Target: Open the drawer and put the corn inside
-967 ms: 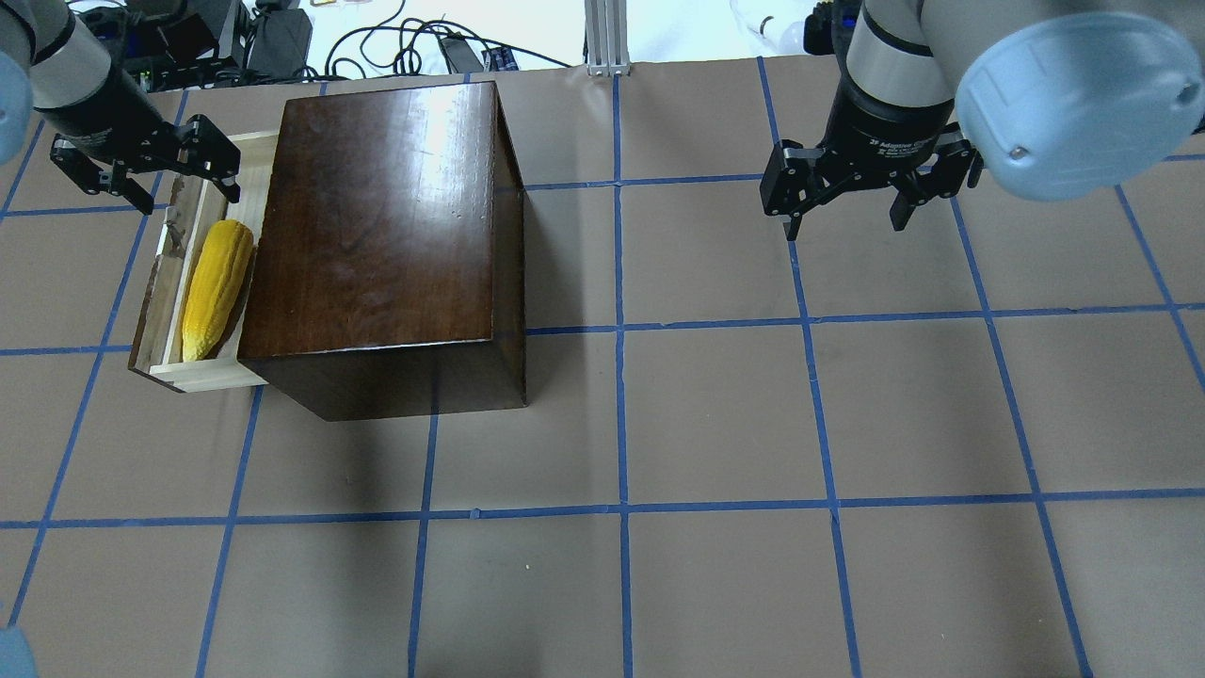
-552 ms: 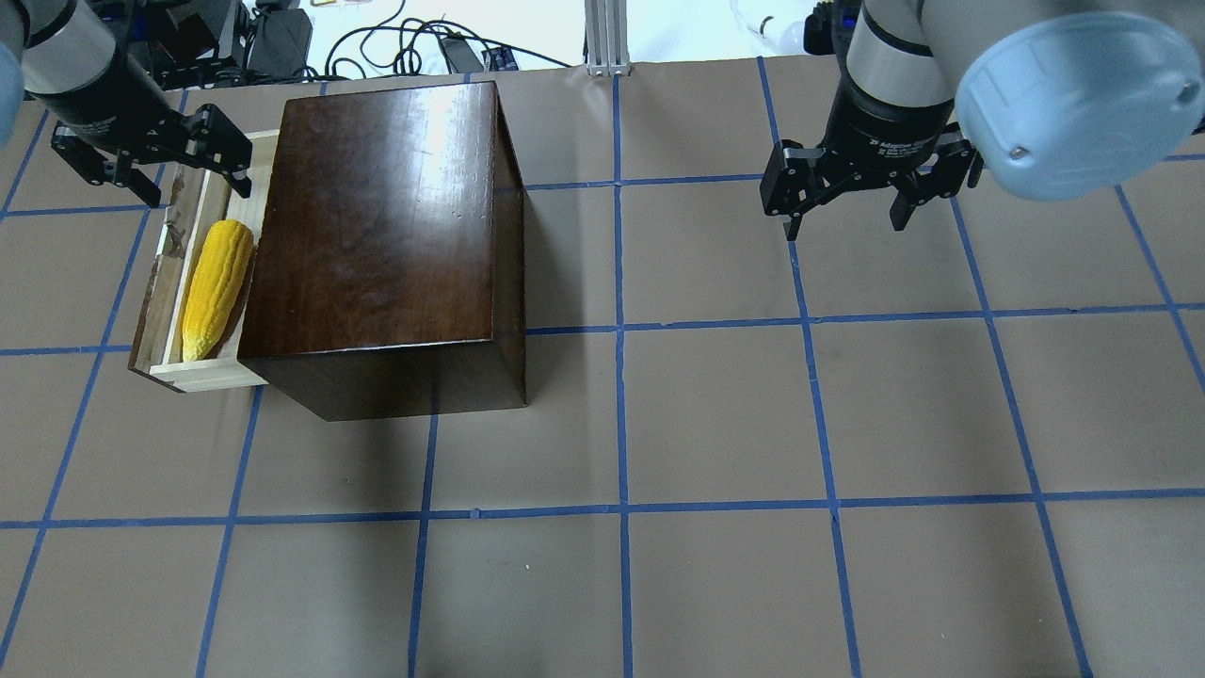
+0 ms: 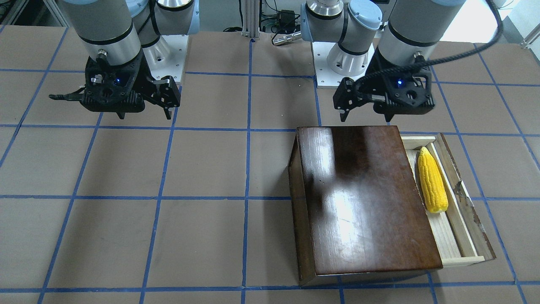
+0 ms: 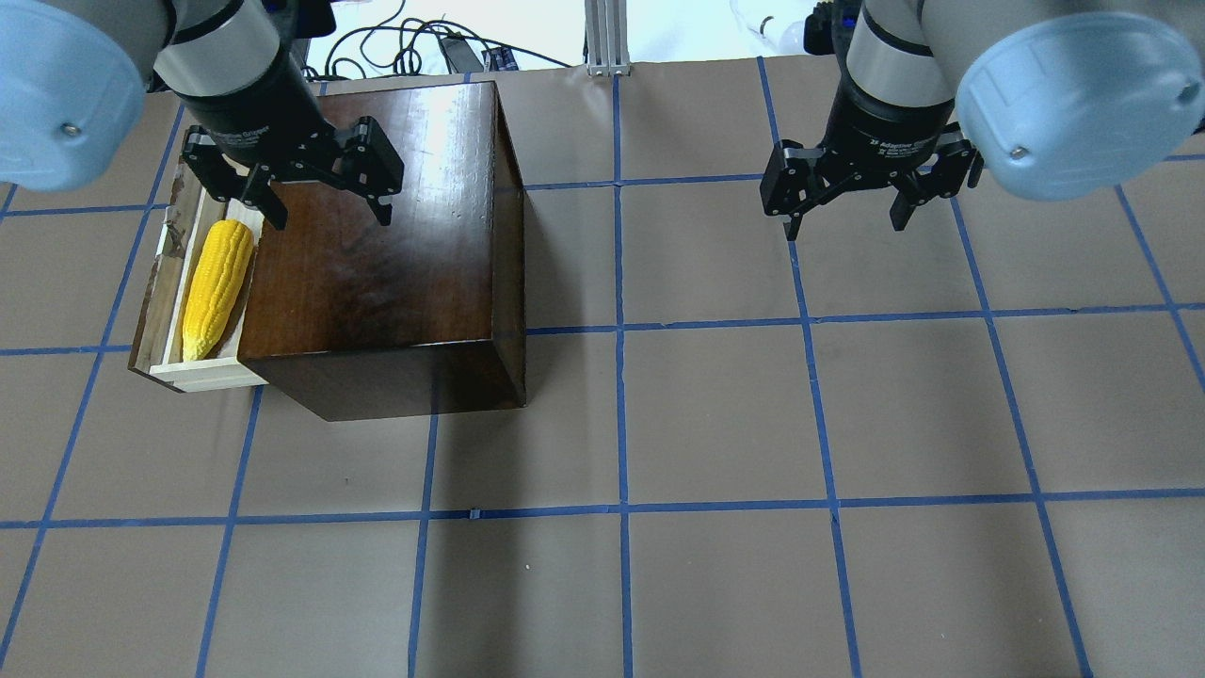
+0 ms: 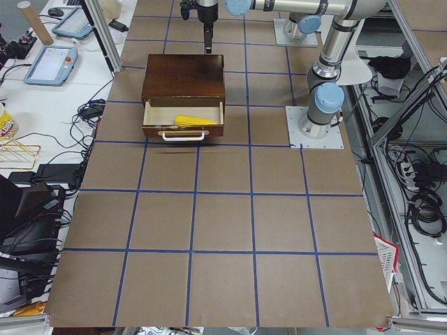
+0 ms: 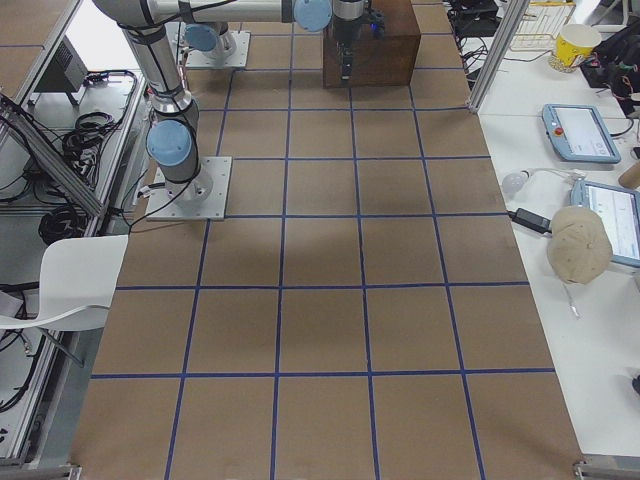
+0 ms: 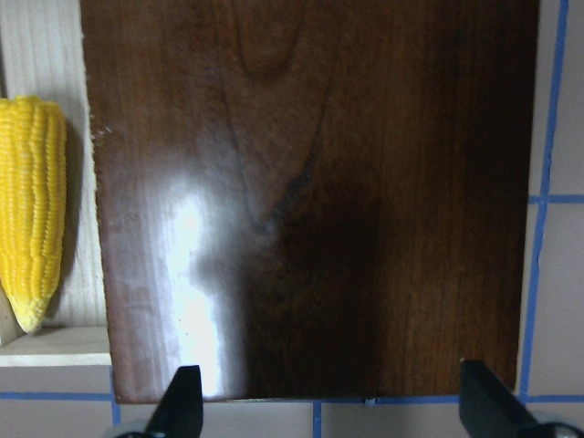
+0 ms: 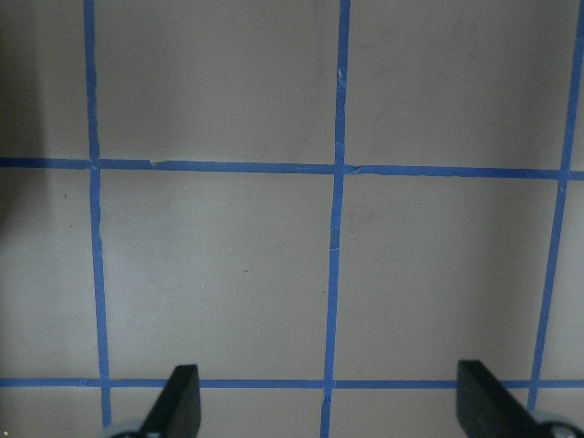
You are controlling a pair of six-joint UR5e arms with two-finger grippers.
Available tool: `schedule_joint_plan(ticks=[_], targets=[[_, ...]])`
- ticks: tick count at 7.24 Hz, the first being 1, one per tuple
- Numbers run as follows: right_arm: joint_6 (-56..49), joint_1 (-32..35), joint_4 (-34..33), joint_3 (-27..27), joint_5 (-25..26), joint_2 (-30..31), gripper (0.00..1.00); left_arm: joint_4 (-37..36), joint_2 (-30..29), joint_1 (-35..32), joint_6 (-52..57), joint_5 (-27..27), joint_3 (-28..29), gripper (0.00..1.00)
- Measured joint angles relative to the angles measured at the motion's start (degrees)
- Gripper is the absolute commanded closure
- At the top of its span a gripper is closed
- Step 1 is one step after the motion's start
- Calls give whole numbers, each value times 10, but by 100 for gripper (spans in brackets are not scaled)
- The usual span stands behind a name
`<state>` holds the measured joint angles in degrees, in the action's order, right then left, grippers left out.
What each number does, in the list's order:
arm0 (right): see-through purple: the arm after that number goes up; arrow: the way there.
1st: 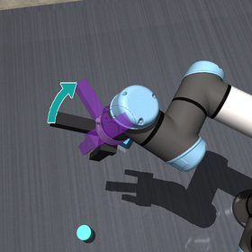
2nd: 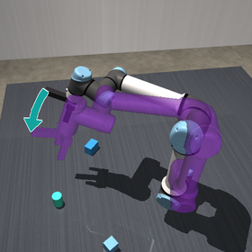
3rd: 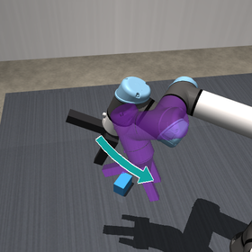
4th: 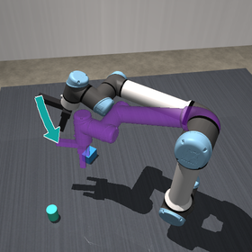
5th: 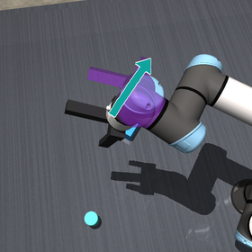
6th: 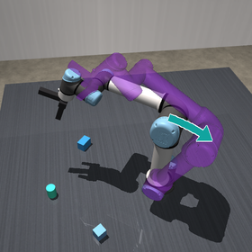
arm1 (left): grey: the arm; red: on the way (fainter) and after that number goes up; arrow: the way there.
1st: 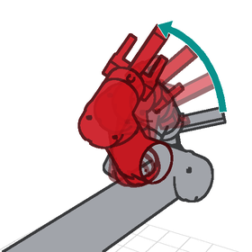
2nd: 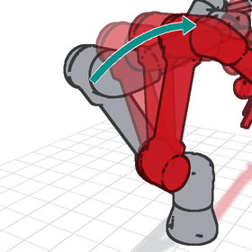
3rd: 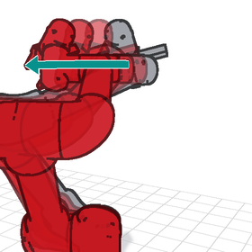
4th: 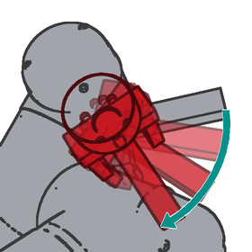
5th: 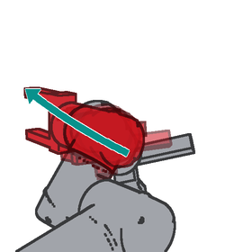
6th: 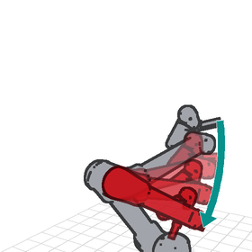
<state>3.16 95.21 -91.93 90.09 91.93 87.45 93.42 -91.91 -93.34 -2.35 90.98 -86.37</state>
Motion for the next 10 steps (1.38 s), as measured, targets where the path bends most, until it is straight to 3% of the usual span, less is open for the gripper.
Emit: schedule_joint_plan(ticks=[5, 10], targets=[[0, 0, 0, 0, 0, 0, 0, 14, 5, 1, -3, 3, 22, 0], [0, 0, 0, 0, 0, 0, 0, 57, -2, 48, 0, 3, 65, 0]])
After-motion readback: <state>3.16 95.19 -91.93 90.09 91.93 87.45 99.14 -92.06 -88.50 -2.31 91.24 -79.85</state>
